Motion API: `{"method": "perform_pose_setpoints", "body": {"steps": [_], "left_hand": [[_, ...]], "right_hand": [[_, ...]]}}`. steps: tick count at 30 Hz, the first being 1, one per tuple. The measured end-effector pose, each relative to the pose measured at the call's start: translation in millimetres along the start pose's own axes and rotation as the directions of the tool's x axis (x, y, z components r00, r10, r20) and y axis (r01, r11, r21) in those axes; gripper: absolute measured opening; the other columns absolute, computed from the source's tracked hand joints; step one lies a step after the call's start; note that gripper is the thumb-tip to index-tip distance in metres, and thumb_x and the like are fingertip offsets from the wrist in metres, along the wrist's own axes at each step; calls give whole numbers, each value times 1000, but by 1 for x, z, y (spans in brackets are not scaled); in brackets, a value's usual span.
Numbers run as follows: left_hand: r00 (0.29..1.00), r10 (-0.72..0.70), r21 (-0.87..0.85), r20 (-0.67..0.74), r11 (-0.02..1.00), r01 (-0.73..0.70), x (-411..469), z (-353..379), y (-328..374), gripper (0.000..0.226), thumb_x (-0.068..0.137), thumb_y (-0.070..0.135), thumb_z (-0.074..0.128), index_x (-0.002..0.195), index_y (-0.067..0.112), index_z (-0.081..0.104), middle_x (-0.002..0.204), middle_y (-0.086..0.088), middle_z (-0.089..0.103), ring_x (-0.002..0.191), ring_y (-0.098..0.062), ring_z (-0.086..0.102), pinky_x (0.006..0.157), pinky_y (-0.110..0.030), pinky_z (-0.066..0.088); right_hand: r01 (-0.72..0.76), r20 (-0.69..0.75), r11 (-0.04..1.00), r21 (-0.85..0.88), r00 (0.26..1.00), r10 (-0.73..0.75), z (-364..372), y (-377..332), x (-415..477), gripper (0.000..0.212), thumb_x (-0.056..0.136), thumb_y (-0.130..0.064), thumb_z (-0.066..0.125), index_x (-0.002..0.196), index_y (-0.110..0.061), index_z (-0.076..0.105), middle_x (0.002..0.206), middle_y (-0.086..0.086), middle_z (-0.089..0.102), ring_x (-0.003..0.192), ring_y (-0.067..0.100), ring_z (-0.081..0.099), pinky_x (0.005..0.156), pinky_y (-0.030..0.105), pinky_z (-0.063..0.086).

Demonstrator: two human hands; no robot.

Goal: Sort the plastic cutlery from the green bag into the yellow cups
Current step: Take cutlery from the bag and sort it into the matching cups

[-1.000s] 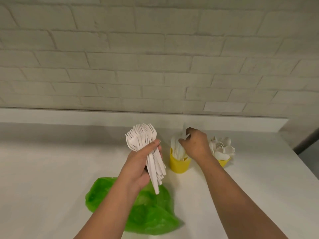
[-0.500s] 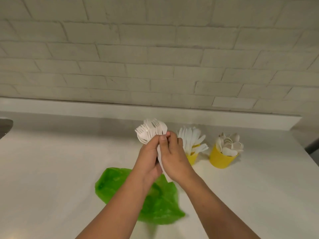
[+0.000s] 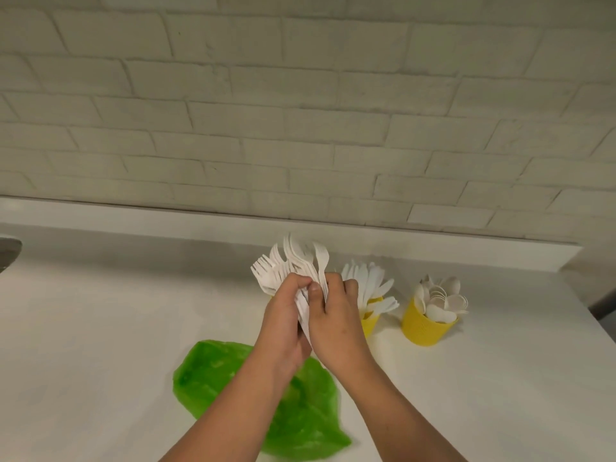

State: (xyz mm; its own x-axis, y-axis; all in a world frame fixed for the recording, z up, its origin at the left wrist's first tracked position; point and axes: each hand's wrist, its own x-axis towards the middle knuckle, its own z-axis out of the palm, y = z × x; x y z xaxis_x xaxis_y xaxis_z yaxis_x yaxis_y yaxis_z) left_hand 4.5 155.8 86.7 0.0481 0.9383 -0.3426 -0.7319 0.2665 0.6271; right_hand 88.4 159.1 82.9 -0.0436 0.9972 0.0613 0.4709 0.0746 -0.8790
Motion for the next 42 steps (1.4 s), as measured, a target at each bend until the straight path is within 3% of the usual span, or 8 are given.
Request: {"method": "perform_pose_setpoints", "body": {"steps": [9,15,19,28,31,35,38,42], "left_hand": [[999,-32,-61,-22,998,30,-4,4,8,22,90,20,58,78,8,72,73,-8,69,66,-19,70,64,-26,58],[999,7,-121,-36,993,-12,-8,4,8,24,89,16,58,95,5,78,99,-18,73,86,-28,74,84,-35,60],[999,23,-176,-27,984,-28,-10,6,10,28,78,17,64,101,6,75,102,-17,70,90,-28,71,92,-38,56],[998,35,-176,-52,983,-44,-11,6,18,26,94,16,54,118,13,64,68,-4,54,58,-16,56,58,-25,53],[997,32,-117,-63,992,-39,-10,-7,27,22,92,17,54,112,14,64,66,-2,50,56,-12,48,52,-22,46],[998,49,-29,-39,998,-50,-10,-16,50,14,88,10,61,100,15,65,69,0,54,51,-8,49,46,-17,44],[992,130,112,-4,985,-128,-8,-13,70,11,91,13,65,102,14,67,66,-2,57,50,-10,49,45,-19,44],[965,255,309,-64,924,-224,-5,-7,78,14,94,13,65,107,11,67,62,-2,57,51,-14,47,46,-23,42]], "right_hand": [[-117,87,975,192,991,102,2,-4,12,21,105,-34,46,104,-21,62,104,1,67,100,17,65,90,37,52],[-118,-25,949,291,991,131,2,-9,4,15,109,-29,42,105,-17,51,95,-14,53,98,6,54,92,22,41],[-101,-113,936,339,983,147,8,-6,4,21,108,-30,44,106,-20,61,98,-5,72,94,14,69,91,42,55],[-80,-230,908,411,955,188,0,-10,2,25,109,-30,42,90,-16,52,77,1,67,63,12,65,64,28,55],[-102,-92,859,502,981,170,-12,-5,11,25,109,-27,42,88,-15,46,66,0,52,47,14,45,46,33,41],[-235,319,784,574,946,49,-25,0,12,15,108,-28,47,102,-16,52,65,-2,32,48,9,24,42,23,18],[-292,540,825,484,842,-18,-23,3,2,19,104,-29,58,120,-19,59,62,-3,30,47,10,23,40,22,23],[-345,624,821,455,781,-17,-13,-3,4,15,104,-25,57,100,-11,51,56,1,31,42,15,31,42,28,36]]}}
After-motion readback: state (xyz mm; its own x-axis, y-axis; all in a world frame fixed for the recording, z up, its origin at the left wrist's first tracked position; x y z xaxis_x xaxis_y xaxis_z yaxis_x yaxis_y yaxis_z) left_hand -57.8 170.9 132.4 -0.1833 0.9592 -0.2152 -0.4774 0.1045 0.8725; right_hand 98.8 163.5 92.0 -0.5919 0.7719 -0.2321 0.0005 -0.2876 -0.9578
